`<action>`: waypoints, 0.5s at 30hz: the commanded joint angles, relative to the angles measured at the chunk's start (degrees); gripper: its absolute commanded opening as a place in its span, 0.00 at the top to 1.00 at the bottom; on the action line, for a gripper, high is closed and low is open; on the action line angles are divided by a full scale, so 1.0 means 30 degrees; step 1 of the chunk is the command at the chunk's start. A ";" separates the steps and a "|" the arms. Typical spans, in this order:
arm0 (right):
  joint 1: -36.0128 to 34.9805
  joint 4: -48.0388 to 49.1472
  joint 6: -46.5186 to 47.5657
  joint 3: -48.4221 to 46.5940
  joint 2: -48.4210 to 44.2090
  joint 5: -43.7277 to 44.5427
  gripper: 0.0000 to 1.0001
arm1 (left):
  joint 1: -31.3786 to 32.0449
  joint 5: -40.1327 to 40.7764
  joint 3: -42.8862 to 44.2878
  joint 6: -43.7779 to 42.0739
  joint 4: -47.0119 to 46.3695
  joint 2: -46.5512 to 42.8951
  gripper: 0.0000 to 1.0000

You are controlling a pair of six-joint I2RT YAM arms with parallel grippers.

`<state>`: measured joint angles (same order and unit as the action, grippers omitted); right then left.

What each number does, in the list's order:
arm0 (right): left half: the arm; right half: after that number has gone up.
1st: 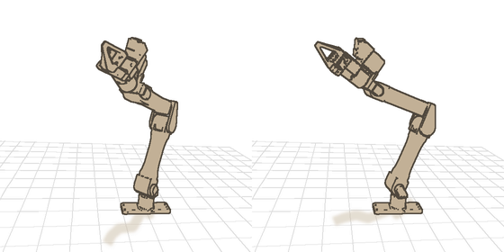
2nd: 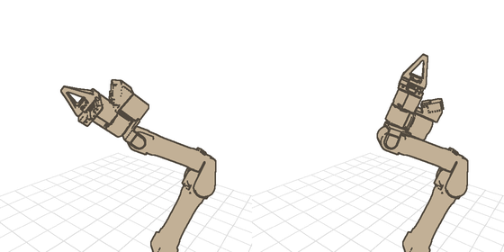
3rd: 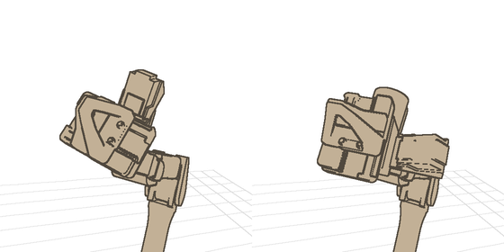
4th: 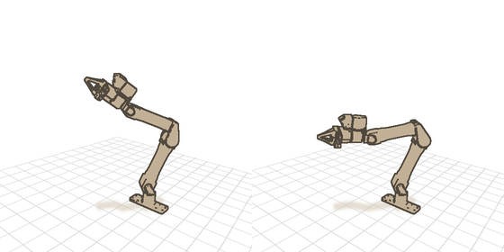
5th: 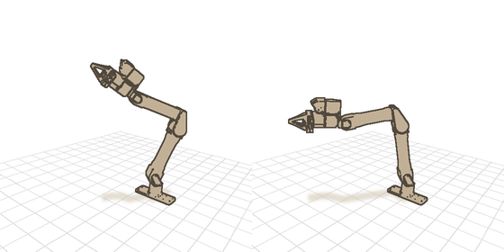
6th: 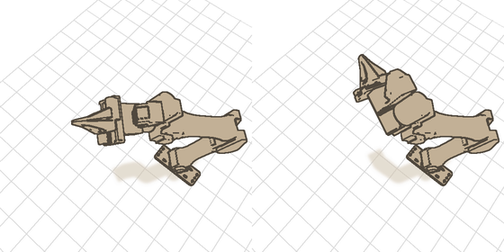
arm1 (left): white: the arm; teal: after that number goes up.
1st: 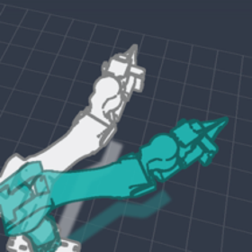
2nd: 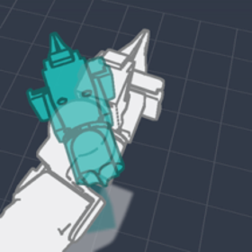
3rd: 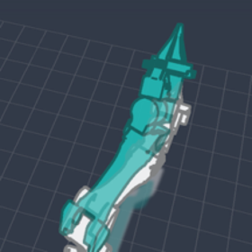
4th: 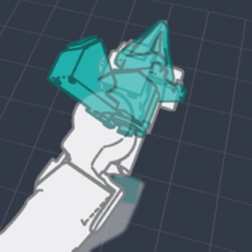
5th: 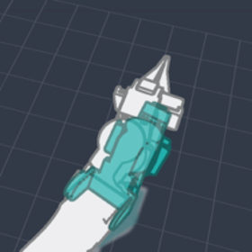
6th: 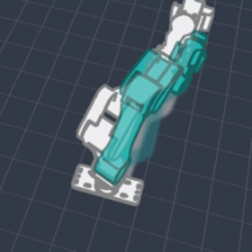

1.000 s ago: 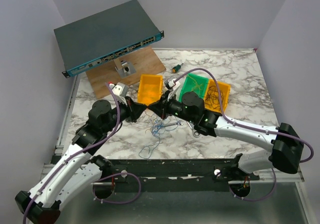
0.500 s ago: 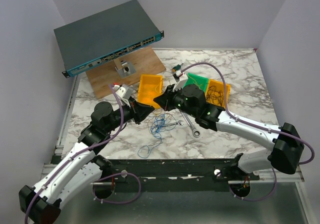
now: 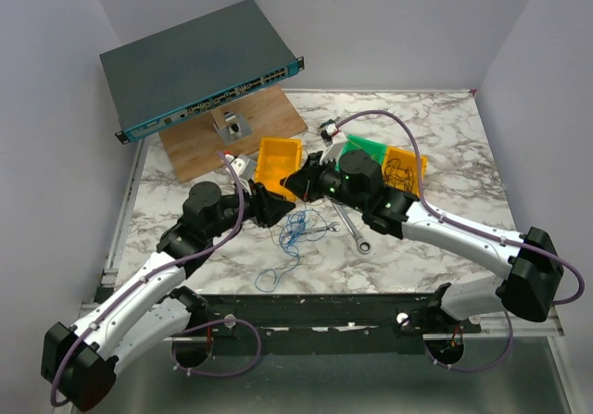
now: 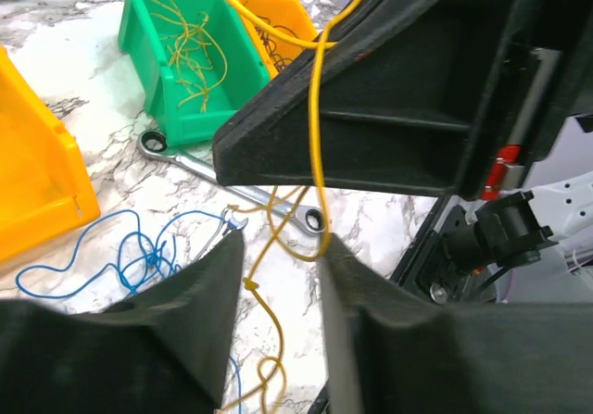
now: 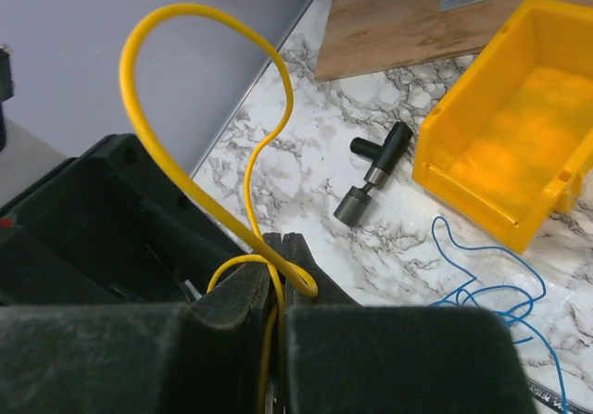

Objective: Untangle the cables

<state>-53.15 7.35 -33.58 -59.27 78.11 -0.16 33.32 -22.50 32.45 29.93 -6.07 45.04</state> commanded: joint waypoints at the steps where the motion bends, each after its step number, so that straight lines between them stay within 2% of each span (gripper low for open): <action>1: 0.0047 -0.0226 -0.0404 -0.0628 0.0054 -0.1182 0.99 | -0.0038 -0.0063 0.0289 0.0044 -0.0547 0.0389 0.53; 4: 0.0024 -0.0292 -0.0568 -0.0665 0.0094 -0.1486 0.99 | -0.0049 -0.0094 0.0231 0.0056 -0.0963 0.0543 0.43; 8: 0.0049 -0.0301 -0.0804 -0.0661 0.0075 -0.1821 0.99 | -0.0043 -0.0084 0.0403 0.0071 -0.1318 0.0759 0.43; 10: 0.0045 -0.0237 -0.0922 -0.0636 0.0017 -0.2057 0.99 | -0.0041 -0.0103 0.0544 0.0071 -0.1383 0.1040 0.47; 11: 0.0040 -0.0225 -0.0979 -0.0636 -0.0018 -0.2173 0.99 | -0.0050 -0.0169 0.0606 0.0099 -0.1482 0.1189 0.51; 12: 0.0042 -0.0238 -0.0987 -0.0664 -0.0047 -0.2242 0.99 | -0.0054 -0.0252 0.0630 0.0129 -0.1612 0.1359 0.60; 14: 0.0039 -0.0306 -0.0988 -0.0621 -0.0242 -0.2216 0.99 | -0.0040 -0.0434 0.0672 0.0159 -0.1877 0.1560 0.91; 15: 0.0048 -0.0357 -0.0923 -0.0557 -0.0385 -0.2062 0.99 | -0.0057 -0.0426 0.0676 0.0203 -0.2037 0.1598 1.00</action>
<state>-53.15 7.14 -35.92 -59.68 78.11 -4.84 33.32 -22.57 32.58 30.26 -8.88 48.82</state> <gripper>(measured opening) 0.059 0.250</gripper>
